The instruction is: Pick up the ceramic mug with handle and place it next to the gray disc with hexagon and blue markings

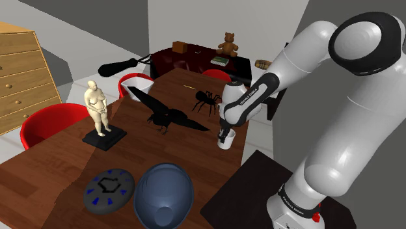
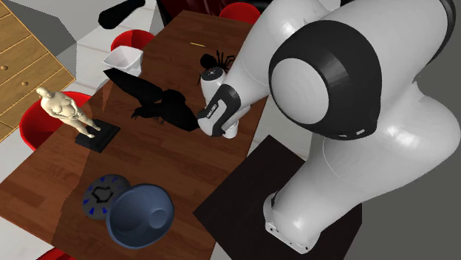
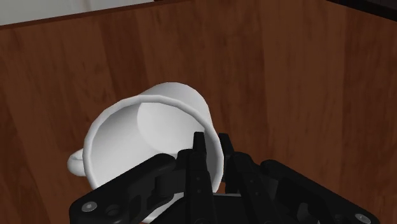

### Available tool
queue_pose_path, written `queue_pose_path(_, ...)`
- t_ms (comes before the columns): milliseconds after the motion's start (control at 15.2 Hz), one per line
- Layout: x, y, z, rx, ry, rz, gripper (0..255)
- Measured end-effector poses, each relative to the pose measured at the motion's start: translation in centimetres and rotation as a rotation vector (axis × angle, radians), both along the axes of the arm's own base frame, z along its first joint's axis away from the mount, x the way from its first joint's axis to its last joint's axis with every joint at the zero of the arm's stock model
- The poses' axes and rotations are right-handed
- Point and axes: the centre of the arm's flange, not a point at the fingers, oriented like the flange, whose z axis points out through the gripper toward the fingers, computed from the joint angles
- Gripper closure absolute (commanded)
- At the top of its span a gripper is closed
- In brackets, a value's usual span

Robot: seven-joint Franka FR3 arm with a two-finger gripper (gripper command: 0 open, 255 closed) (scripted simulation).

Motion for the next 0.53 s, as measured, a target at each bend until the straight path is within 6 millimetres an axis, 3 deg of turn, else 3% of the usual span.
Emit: queue_pose_path(528, 0.0, 0.0, 4.2, 0.0, 0.0, 0.0, 255)
